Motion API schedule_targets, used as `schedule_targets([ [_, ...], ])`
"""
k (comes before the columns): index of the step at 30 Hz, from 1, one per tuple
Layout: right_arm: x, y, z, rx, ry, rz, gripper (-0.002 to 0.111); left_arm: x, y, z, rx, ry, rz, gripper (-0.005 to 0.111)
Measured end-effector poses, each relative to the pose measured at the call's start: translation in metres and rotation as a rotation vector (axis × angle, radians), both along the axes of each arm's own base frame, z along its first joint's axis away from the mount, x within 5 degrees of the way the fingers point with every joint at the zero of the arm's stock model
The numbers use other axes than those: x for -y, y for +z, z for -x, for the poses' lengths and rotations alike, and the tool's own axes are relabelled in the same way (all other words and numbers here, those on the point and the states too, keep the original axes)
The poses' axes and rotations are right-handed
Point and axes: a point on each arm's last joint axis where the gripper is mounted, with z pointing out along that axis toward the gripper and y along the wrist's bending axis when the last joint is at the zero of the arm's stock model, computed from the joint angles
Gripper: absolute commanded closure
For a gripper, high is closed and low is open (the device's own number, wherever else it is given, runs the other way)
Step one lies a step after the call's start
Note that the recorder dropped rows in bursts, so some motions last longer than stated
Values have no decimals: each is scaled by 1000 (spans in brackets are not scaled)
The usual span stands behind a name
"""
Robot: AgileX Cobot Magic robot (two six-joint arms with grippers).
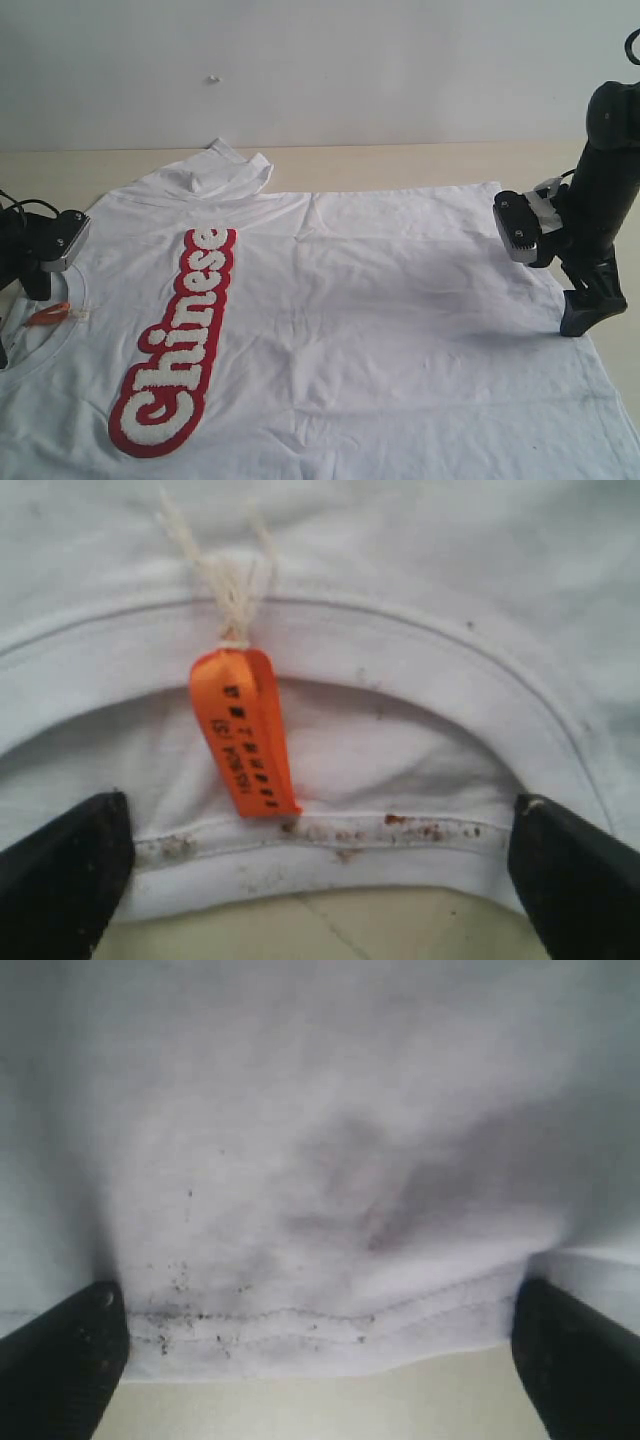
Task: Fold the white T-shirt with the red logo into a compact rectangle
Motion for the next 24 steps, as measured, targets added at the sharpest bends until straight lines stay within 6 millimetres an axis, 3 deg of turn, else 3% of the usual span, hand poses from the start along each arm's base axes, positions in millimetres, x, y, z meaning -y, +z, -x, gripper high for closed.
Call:
schedule_targets([
  [19,0,0,0,2,4,-3,4,0,0,0,0,0,0,8],
  [22,0,0,0,2,4,-3,13,0,0,0,0,0,0,8],
  [24,0,0,0,4,4,-3,30,0,0,0,0,0,0,8],
])
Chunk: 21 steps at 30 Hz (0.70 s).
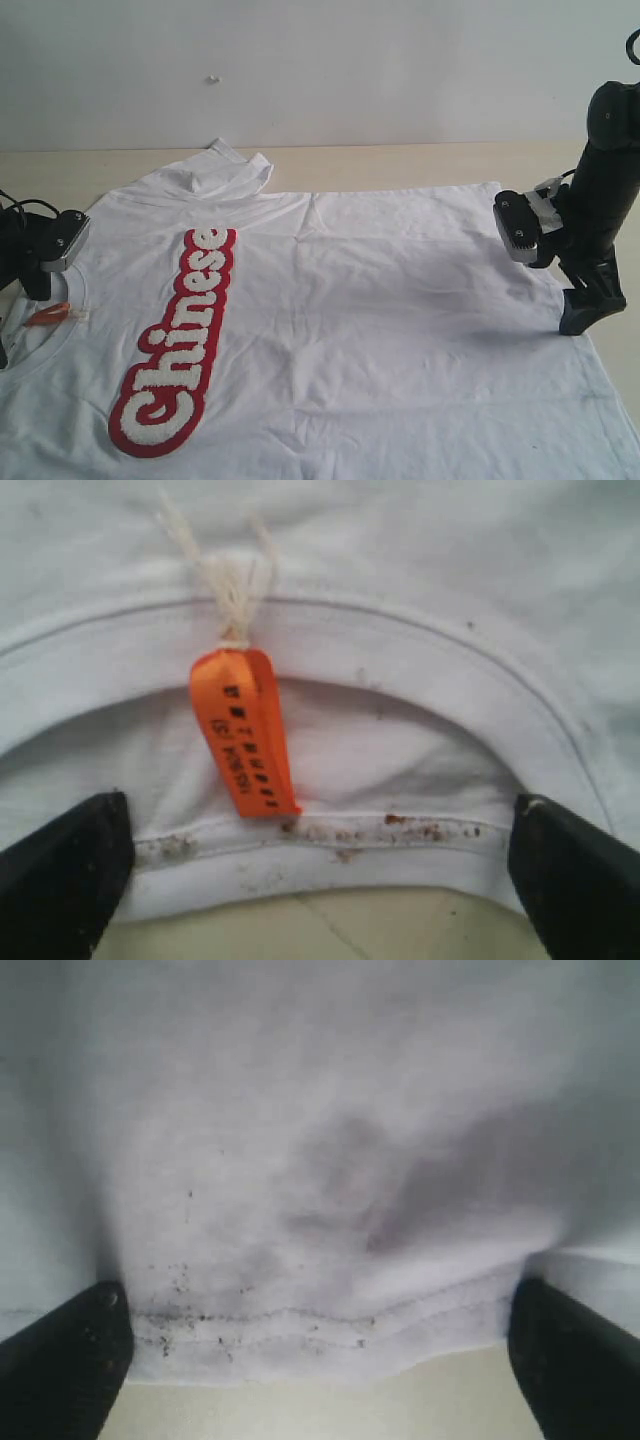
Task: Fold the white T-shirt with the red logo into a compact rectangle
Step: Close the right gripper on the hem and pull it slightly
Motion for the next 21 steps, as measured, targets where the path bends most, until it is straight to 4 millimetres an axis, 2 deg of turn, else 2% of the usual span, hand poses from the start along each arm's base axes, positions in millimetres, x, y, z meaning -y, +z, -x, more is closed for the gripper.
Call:
schedule_targets([
  [3,0,0,0,2,-10,0,51,0,0,0,0,0,0,8],
  [9,-9,-1,-5,21,-326,-110,74,0,0,0,0,0,0,8],
  [13,-10,-1,-6,30,-372,-124,80,0,0,0,0,0,0,8],
  [21,-9,-2,-6,29,-371,-110,80,0,0,0,0,0,0,8],
])
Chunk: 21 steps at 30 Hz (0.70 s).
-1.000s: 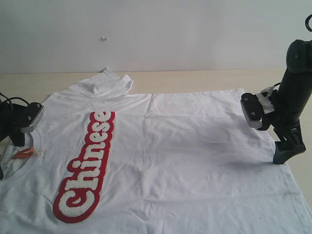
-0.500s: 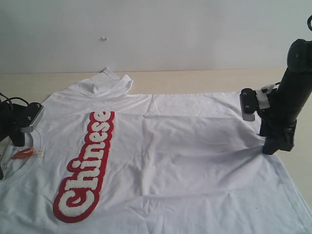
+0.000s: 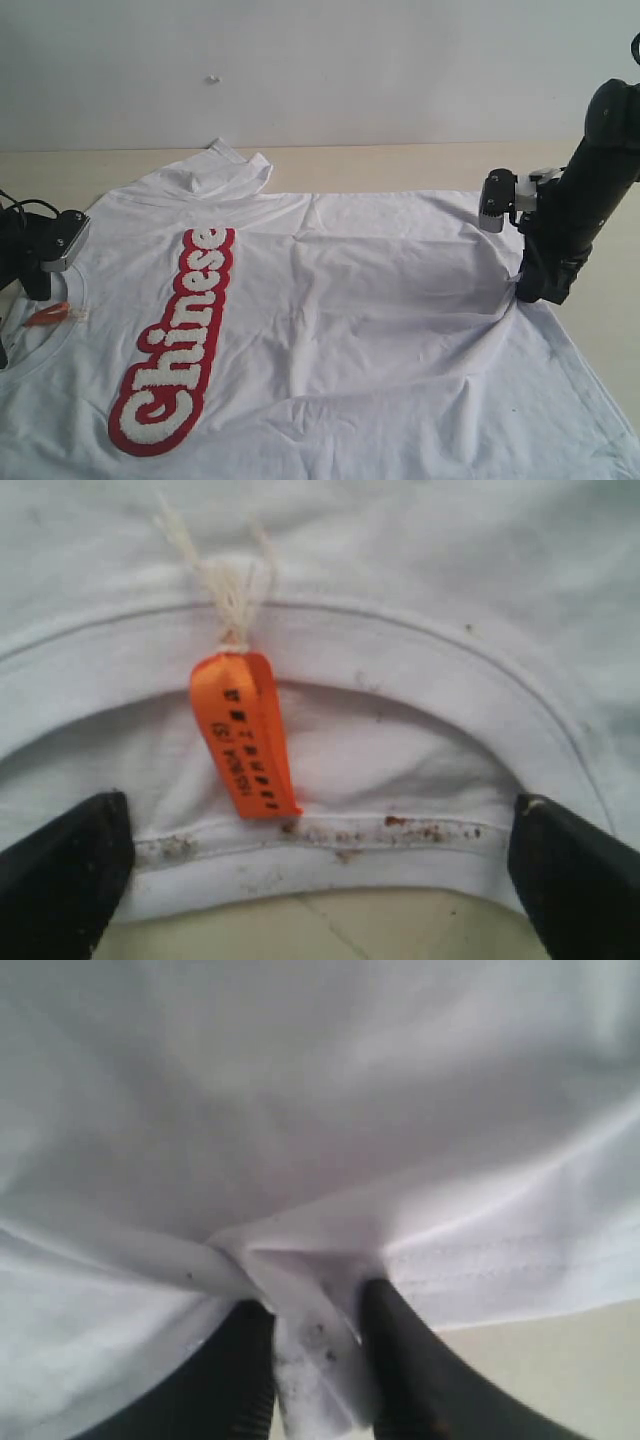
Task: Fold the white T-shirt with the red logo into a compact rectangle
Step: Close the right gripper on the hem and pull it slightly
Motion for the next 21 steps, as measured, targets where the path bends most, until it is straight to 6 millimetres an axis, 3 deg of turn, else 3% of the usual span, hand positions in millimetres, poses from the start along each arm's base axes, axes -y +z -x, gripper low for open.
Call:
schedule_targets([
  [17,2,0,1,-23,-55,37,80,0,0,0,0,0,0,8],
  [21,3,0,3,-31,-21,54,84,0,0,0,0,0,0,8],
])
